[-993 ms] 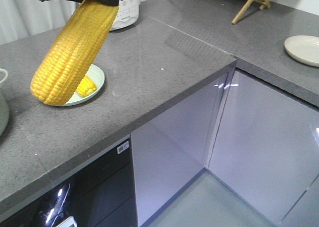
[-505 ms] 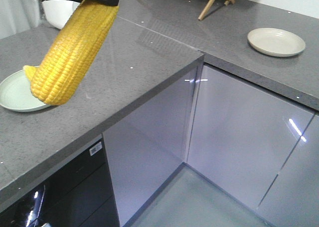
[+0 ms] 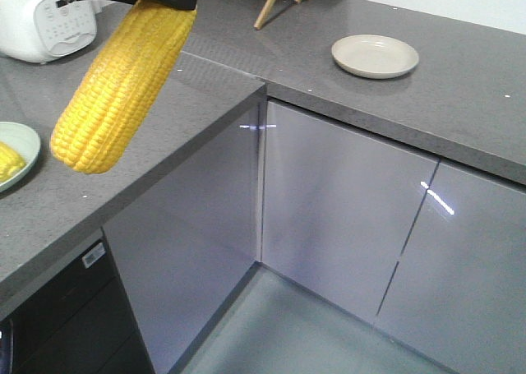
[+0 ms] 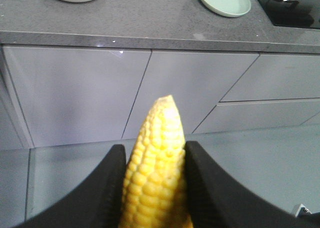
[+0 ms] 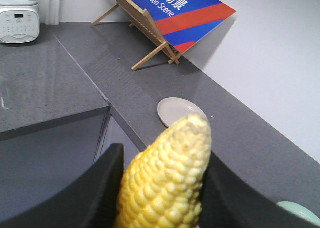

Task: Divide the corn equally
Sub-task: 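Drive the base toward the counter with the white and green plates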

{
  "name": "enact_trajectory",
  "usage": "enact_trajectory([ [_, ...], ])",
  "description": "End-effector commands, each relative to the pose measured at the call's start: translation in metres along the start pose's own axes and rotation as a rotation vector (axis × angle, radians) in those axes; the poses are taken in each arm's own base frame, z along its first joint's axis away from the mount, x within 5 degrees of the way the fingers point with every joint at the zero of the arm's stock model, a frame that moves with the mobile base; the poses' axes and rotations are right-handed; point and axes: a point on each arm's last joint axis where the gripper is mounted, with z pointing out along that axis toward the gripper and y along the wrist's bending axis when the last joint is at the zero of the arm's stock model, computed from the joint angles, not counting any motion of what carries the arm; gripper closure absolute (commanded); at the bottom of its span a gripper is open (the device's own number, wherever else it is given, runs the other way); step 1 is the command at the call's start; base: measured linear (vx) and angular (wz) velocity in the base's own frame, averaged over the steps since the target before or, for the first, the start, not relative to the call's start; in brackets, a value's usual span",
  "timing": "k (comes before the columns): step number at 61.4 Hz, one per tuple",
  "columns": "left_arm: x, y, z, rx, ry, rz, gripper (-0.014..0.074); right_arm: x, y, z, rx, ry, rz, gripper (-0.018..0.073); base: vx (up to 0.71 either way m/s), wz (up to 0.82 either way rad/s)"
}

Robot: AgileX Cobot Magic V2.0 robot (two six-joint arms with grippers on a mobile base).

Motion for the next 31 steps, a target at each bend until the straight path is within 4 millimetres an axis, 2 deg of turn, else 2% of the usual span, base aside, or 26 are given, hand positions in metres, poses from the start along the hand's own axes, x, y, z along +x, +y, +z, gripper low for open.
enact_trajectory([
  [1,-0.0055,-0.0130,-0.0207,0.028,-0.086,0.007,0.0603,-0.0080,-0.0025,-0.0068,0.029,-0.082,-0.002,0.0564,-0.02,-0.25],
  [31,-0.0055,-0.0130,-0.0207,0.028,-0.086,0.007,0.0603,-0.0080,-0.0025,-0.0068,0.029,-0.082,-0.002,0.0564,-0.02,-0.25],
])
